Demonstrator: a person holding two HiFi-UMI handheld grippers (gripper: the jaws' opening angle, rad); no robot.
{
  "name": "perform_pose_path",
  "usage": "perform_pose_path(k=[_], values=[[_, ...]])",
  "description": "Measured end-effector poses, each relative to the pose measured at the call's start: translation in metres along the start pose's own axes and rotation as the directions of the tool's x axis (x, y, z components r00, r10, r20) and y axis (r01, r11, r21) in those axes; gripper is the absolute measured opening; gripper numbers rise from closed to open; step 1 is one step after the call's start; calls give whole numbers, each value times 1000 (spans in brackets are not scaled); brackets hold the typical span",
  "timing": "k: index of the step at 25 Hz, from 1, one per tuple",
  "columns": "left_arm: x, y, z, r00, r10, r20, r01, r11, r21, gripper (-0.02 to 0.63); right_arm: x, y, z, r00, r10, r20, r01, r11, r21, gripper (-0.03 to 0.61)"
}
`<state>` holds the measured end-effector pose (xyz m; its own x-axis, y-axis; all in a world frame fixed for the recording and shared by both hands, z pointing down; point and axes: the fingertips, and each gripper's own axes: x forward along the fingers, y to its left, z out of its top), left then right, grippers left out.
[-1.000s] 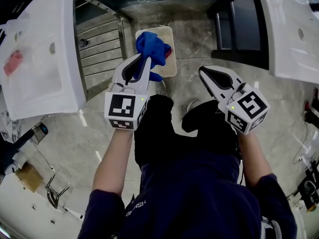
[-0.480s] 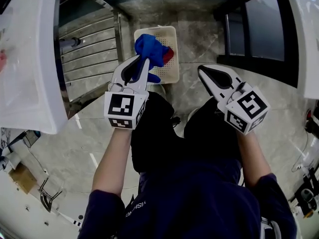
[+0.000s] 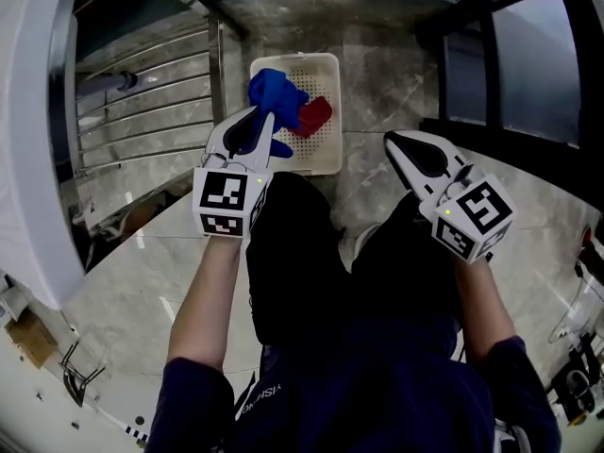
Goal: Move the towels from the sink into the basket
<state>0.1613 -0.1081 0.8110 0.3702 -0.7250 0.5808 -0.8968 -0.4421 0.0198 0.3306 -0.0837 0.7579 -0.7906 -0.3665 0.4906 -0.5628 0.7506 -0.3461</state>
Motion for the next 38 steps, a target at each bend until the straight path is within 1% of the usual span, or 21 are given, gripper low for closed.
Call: perform_pose_path(k=[6, 11, 17, 27, 31, 38], values=[[23, 5, -38, 1000, 5, -5, -5, 1000, -4, 46, 19, -11, -26, 1000, 7, -2, -7, 1000, -27, 6], [40, 17, -64, 1000, 15, -11, -15, 999, -50, 46, 23, -19, -43, 1000, 2, -13, -2, 999, -39, 6], [59, 20, -93, 999, 7, -41, -10, 997, -74, 46, 24, -29, -63, 999, -8, -31, 7, 999, -32, 6], [87, 23, -114, 998, -11, -66, 6, 997, -76, 48, 39, -39, -86, 999, -2, -44, 1, 1000, -18, 6], [95, 23, -124, 996, -33, -80, 26, 995, -94, 48, 44, -37, -88, 999, 0, -46, -1, 1000, -18, 6], [103, 30, -139, 995, -43, -93, 30, 991, -131, 60, 50, -36, -94, 999, -4, -52, 3, 1000, -8, 8]])
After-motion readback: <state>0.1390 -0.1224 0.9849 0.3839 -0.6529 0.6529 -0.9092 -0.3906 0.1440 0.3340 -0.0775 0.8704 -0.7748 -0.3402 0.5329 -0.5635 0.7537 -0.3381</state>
